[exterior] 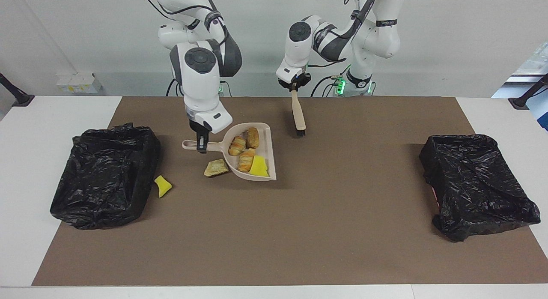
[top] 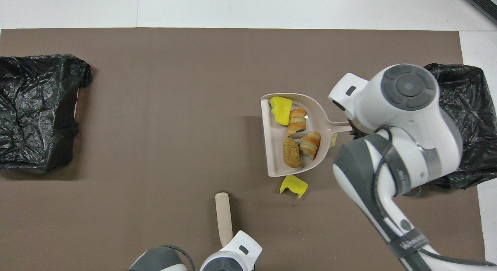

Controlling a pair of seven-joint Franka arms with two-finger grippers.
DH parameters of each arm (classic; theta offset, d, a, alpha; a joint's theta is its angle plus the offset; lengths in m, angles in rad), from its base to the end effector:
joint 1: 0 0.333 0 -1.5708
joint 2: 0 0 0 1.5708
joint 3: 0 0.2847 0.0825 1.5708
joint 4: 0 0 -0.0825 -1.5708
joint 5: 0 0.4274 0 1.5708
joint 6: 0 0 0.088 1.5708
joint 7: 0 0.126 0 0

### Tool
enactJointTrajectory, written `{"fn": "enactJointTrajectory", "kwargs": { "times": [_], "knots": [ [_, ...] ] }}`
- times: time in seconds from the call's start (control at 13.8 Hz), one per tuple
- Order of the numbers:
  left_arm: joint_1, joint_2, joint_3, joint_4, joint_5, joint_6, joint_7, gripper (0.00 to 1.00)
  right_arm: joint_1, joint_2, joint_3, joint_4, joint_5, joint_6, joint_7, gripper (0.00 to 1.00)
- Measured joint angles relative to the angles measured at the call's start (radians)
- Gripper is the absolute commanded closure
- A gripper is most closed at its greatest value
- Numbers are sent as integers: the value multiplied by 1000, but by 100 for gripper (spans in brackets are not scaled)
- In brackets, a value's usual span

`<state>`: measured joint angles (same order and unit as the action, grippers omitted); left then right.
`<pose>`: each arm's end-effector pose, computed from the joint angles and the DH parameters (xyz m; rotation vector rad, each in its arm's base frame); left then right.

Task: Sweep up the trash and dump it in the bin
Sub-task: 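Tip the dustpan over the black bag with the right gripper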

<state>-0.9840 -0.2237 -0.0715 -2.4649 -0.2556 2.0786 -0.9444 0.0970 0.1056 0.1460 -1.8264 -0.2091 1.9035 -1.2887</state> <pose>0.2187 -0.4177 0.2906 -3.0875 -0.0539 0.3920 0.6125 0.1308 0.4073 2.0829 2.1495 -0.1707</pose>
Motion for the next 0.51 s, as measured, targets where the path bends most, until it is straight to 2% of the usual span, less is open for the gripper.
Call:
{"fn": "enactJointTrajectory", "kwargs": {
  "times": [0.22, 0.51],
  "knots": [
    [-40, -3, -1, -42, 0, 70, -22, 100, -137, -38, -3, 13, 1, -3, -104, 100],
    [-51, -5, -1, -70, 0, 111, -22, 100, -340, -45, -14, 45, 0, -1, -243, 100]
  ]
}}
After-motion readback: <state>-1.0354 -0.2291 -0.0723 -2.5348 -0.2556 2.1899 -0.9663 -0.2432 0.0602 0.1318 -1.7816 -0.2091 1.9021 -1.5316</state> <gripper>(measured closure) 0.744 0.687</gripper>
